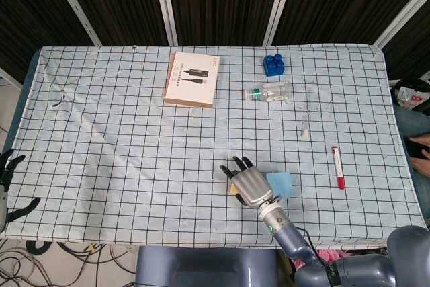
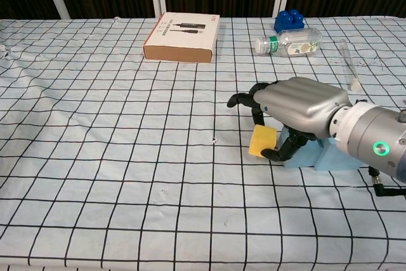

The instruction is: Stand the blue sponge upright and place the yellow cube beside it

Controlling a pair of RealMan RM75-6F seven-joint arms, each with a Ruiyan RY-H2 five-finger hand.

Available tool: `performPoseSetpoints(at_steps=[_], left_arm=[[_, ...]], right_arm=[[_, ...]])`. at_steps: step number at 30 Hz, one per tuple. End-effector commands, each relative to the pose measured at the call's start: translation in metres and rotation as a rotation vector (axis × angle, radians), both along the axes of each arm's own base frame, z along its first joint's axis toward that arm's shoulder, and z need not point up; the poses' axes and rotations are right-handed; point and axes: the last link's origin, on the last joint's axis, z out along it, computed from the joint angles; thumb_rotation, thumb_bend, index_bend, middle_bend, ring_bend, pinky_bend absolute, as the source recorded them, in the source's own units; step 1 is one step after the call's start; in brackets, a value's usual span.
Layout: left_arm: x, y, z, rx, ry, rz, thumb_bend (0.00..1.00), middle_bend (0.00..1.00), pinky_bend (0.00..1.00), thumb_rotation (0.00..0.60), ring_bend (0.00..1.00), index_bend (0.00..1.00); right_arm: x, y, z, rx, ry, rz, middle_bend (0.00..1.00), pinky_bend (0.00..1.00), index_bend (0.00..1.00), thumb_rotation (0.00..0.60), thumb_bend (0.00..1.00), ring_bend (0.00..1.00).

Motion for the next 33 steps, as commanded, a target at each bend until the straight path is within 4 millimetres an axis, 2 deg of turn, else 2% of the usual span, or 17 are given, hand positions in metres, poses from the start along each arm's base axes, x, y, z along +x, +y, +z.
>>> performPoseSetpoints(at_steps=[1,33], left_arm=[[0.000,0.000,0.000,-0.001,0.001,0.000,0.11,0.06,0.00,0.600,0.00,0.16],[0.000,0.001,-0.001,0.000,0.008,0.003,0.11,0.06,0.00,0.600,0.00,0.16]], right_arm=[[-0.002,-0.001,0.001,0.009,-0.005,0.009,0.43,0.12,0.13,0.600,0.32,0.06],[-0.018,0.002,-0.003,0.023,0.050,0.056,0.42,0.12,0.13,0.600,0.31,0.05]])
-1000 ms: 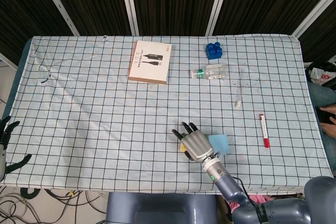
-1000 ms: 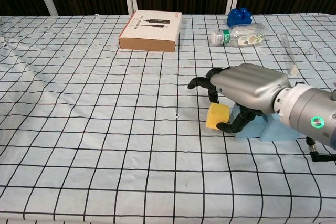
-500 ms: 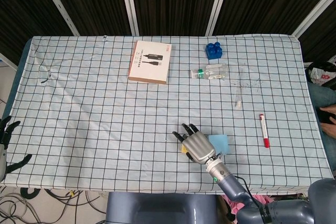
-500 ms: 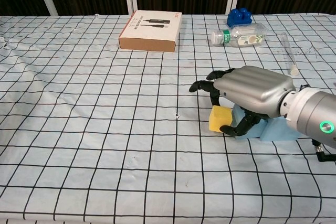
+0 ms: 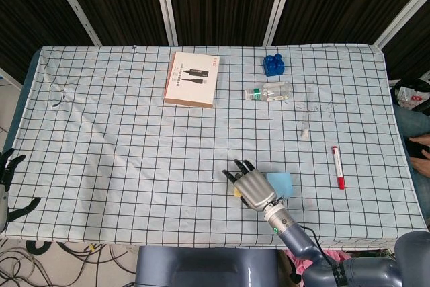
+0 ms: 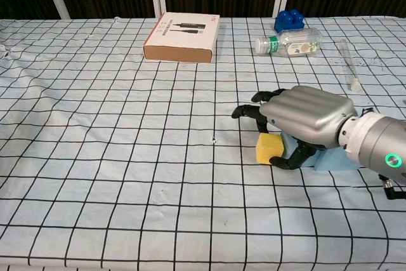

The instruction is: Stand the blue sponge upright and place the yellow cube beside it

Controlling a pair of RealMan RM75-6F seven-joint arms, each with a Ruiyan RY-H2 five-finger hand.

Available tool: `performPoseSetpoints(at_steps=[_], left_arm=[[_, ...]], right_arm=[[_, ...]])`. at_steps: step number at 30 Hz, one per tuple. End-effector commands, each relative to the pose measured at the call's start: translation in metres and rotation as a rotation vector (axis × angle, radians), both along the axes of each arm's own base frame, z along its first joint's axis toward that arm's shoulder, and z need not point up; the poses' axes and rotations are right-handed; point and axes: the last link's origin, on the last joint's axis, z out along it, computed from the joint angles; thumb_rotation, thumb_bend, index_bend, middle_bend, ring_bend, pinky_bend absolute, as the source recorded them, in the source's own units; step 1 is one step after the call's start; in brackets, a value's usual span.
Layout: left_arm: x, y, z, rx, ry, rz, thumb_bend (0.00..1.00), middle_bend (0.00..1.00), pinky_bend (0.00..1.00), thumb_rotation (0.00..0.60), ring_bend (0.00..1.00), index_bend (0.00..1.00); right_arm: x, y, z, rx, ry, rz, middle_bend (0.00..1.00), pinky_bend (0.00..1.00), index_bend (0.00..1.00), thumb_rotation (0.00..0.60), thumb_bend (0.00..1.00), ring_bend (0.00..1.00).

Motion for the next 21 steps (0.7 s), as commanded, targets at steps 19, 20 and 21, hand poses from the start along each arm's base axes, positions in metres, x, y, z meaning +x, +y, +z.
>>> performPoseSetpoints(at_steps=[19,20,21], left_arm=[[-0.0003,0.0002,0.0002,0.001,-0.001,0.003,0.11,0.06,0.00,0.600,0.00,0.16],[-0.0001,0.0002,0.0001,0.001,-0.002,0.002,0.11,0.06,0.00,0.600,0.00,0.16],[-0.0001,0.0002,0.0002,0.001,-0.002,0.002,0.11,0.06,0.00,0.600,0.00,0.16]], right_arm=[[-0.0030,-0.0021,-0.0002,-0.003,0.020,-0.020,0.36,0.12,0.13,0.600,0.31,0.02],[-0.0029,-0.0019,0.0000,-0.003,0.021,-0.020,0.36,0.12,0.13,0.600,0.31,0.02],[-0.0028,-0.0017,0.0001,-0.003,0.021,-0.020,0.36,0.12,0.13,0.600,0.31,0.02]])
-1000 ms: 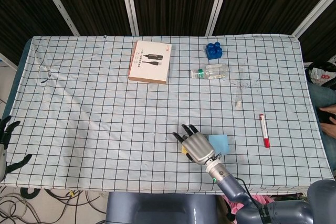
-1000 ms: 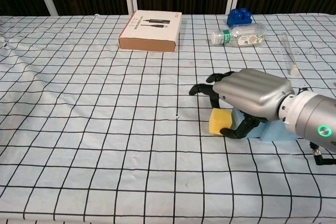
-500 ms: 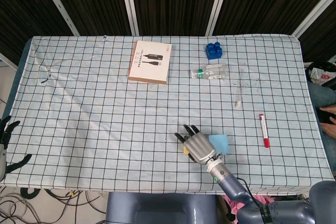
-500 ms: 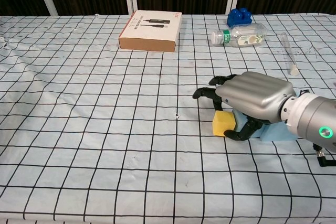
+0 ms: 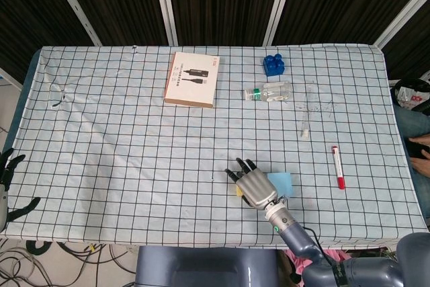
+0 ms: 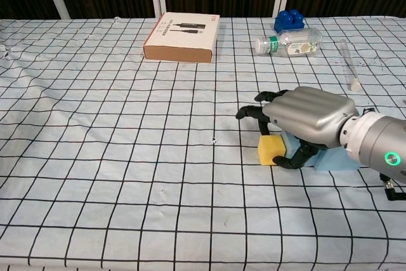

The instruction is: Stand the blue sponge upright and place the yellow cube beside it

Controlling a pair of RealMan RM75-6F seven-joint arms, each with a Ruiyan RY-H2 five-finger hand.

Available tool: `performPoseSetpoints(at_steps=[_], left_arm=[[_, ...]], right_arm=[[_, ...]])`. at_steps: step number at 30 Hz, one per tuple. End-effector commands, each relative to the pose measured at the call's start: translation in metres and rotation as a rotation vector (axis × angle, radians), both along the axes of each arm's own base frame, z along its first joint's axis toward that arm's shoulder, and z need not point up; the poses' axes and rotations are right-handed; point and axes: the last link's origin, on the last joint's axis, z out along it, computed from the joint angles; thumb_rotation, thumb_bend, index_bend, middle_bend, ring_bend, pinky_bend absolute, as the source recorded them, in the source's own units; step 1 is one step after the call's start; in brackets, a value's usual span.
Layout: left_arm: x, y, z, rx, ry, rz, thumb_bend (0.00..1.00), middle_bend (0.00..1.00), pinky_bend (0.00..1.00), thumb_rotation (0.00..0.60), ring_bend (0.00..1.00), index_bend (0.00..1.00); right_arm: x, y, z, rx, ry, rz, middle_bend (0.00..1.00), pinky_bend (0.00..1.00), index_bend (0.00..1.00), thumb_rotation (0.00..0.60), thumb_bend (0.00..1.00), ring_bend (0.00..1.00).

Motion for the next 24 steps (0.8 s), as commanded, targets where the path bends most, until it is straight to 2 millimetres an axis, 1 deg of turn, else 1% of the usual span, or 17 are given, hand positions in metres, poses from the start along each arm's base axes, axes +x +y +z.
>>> performPoseSetpoints(at_steps=[1,7,17,24], left_arm=[[0.000,0.000,0.000,0.000,0.000,0.000,0.11,0.06,0.00,0.600,0.00,0.16],[0.000,0.000,0.000,0.001,0.002,-0.001,0.11,0.06,0.00,0.600,0.00,0.16],[0.000,0.000,0.000,0.000,0.004,0.000,0.11,0.06,0.00,0.600,0.00,0.16],[0.000,0.000,0.001,0.007,-0.001,0.002,0.11,0.06,0.00,0.600,0.00,0.16]], right_arm=[[0.000,0.001,0.000,0.000,0.001,0.001,0.36,0.12,0.13,0.600,0.31,0.02],[0.000,0.003,0.002,0.003,0.004,0.003,0.34,0.12,0.13,0.600,0.32,0.01],[0.007,0.006,0.006,0.013,-0.021,0.016,0.27,0.12,0.13,0.600,0.31,0.00],[0.013,0.011,0.008,0.031,-0.030,0.042,0.28,0.12,0.13,0.600,0.31,0.00]])
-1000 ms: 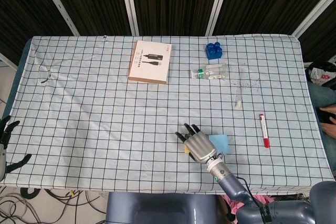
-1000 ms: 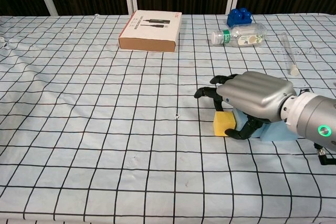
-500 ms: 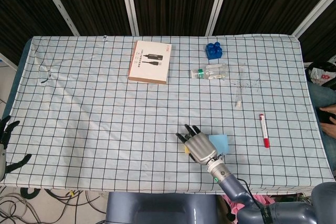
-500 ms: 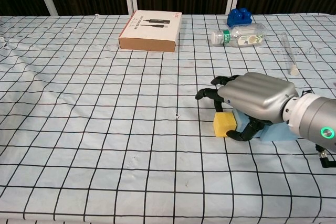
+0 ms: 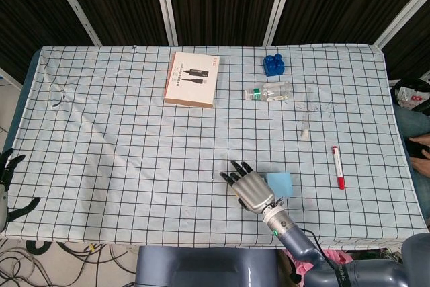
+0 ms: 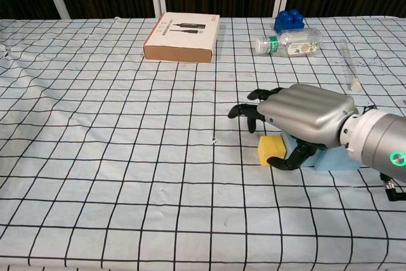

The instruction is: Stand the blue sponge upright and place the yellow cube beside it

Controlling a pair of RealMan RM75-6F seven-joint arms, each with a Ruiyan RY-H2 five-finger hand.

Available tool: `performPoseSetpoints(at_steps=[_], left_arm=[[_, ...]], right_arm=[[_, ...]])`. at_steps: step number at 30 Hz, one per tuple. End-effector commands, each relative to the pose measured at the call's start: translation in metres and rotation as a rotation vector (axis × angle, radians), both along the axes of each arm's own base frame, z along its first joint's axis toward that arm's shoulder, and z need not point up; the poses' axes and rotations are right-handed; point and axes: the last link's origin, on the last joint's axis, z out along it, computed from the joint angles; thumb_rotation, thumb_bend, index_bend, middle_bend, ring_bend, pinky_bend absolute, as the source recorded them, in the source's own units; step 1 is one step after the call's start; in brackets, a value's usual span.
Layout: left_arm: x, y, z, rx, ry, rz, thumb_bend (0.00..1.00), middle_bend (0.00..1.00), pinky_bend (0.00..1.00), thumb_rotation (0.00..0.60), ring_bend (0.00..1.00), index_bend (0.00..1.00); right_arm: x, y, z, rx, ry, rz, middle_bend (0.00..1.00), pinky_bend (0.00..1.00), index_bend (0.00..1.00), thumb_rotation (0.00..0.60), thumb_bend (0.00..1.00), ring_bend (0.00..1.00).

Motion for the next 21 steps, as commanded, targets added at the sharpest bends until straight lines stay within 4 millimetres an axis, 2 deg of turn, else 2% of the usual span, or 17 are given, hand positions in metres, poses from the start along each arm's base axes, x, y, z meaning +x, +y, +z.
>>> performPoseSetpoints(at_steps=[1,10,21], left_arm=[[0.000,0.000,0.001,0.004,-0.002,0.001,0.11,0.06,0.00,0.600,0.00,0.16],[0.000,0.000,0.001,0.005,-0.004,0.001,0.11,0.06,0.00,0.600,0.00,0.16],[0.000,0.000,0.001,0.006,-0.004,0.004,0.11,0.06,0.00,0.600,0.00,0.16]], right_arm=[[0.001,0.003,0.001,0.006,0.007,0.013,0.28,0.12,0.13,0.600,0.31,0.00],[0.001,0.015,-0.001,0.037,0.030,0.043,0.31,0.12,0.13,0.600,0.31,0.00],[-0.001,0.017,-0.004,0.045,0.056,0.065,0.31,0.12,0.13,0.600,0.31,0.00]])
